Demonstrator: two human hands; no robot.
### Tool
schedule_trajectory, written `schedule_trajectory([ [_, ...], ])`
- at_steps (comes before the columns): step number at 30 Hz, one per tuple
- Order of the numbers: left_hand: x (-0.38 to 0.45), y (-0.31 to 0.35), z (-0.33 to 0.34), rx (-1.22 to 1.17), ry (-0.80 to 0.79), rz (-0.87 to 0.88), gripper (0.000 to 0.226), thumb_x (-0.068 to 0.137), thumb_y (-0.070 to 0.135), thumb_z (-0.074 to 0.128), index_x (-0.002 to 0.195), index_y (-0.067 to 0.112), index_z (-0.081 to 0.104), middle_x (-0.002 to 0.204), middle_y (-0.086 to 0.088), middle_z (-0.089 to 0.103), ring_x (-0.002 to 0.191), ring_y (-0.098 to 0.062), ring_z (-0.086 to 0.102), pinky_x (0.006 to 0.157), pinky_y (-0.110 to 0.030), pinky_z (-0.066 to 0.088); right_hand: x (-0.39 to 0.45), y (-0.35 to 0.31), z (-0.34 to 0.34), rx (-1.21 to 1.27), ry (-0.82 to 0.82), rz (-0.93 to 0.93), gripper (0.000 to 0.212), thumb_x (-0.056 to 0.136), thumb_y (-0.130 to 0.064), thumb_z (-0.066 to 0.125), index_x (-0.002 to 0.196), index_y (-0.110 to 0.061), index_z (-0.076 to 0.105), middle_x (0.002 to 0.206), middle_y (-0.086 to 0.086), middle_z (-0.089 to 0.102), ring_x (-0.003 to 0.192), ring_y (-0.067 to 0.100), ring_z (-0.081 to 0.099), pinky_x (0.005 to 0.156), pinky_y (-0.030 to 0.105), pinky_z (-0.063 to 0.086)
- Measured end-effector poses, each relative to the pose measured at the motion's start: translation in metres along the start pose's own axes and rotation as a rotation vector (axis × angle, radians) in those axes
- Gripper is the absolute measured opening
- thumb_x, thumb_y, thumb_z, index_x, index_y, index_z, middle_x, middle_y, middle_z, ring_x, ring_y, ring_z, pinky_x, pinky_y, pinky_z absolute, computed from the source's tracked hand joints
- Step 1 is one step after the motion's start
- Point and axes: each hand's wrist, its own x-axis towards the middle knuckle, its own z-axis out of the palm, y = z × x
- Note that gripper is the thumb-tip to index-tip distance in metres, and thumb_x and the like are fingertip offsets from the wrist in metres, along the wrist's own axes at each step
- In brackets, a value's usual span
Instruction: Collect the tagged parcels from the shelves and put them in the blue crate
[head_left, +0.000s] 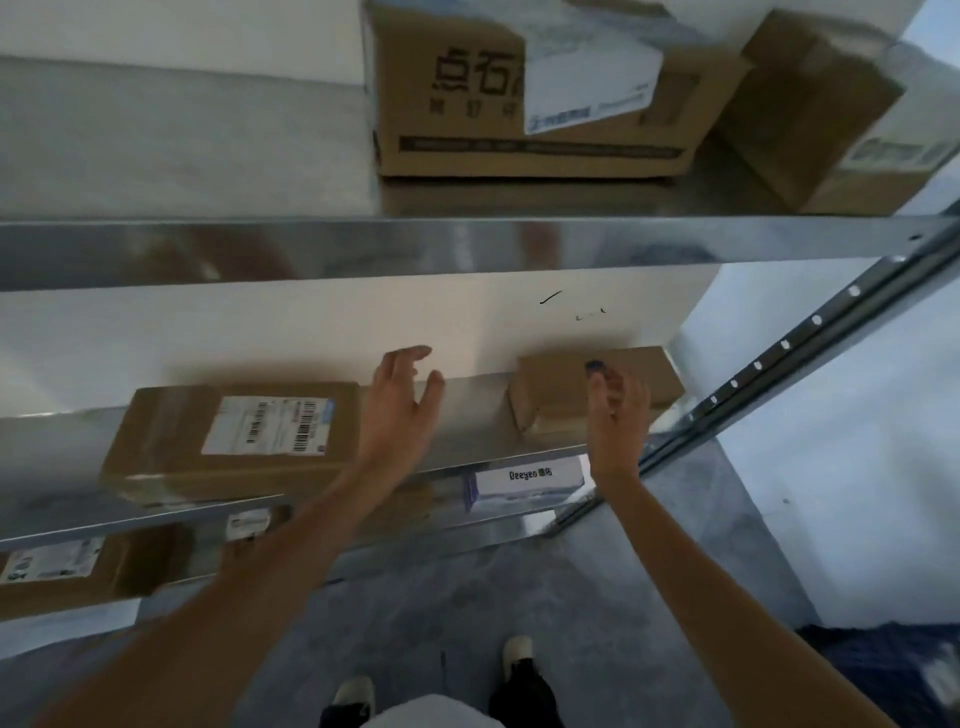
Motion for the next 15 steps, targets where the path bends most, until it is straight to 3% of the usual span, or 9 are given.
schedule_trajectory([
  [2,0.002,0.024,0.051,-0.162,-0.159,-0.232,0.047,0.099,0.032,0.045,0.143,0.015,0.04,0.145,-0.006,0.04,0.131,-0.02,0.043,0.109,-0.036,0.036,0.037,0.026,-0.027,-0.02,0.049,0.016,0.031,0.094,-0.032,0.053,0.11,-0.006,0.057,0.108,0.008,0.05,0.102,0.023,0.047,0.086,0.031,0.035],
  [6,0.003,0.057,0.118,-0.34,-0.232,-0.534,0.061,0.102,0.036,0.038,0.153,0.01,0.018,0.155,-0.007,0.029,0.143,-0.022,0.027,0.114,-0.031,0.021,0.096,0.07,-0.067,-0.048,-0.086,0.223,0.058,0.097,-0.038,0.054,0.143,-0.006,0.041,0.147,0.016,0.04,0.134,0.03,0.039,0.107,0.038,0.034],
  [11,-0.001,0.06,0.145,-0.423,-0.269,-0.682,0.053,0.1,0.048,0.031,0.144,0.018,0.038,0.148,-0.004,0.041,0.133,-0.023,0.04,0.115,-0.044,0.029,0.122,0.098,-0.076,-0.035,-0.505,0.392,0.078,0.09,-0.068,0.039,0.147,-0.013,0.038,0.147,0.008,0.045,0.135,0.029,0.043,0.112,0.048,0.034],
  [15,-0.006,0.055,0.143,-0.492,-0.146,-0.761,0.054,0.1,0.046,0.036,0.144,0.016,0.04,0.149,-0.001,0.041,0.136,-0.02,0.038,0.117,-0.044,0.026,0.116,0.097,-0.072,0.002,-0.589,0.388,0.06,0.098,-0.056,0.039,0.141,-0.015,0.043,0.14,0.007,0.05,0.123,0.025,0.048,0.105,0.041,0.038],
])
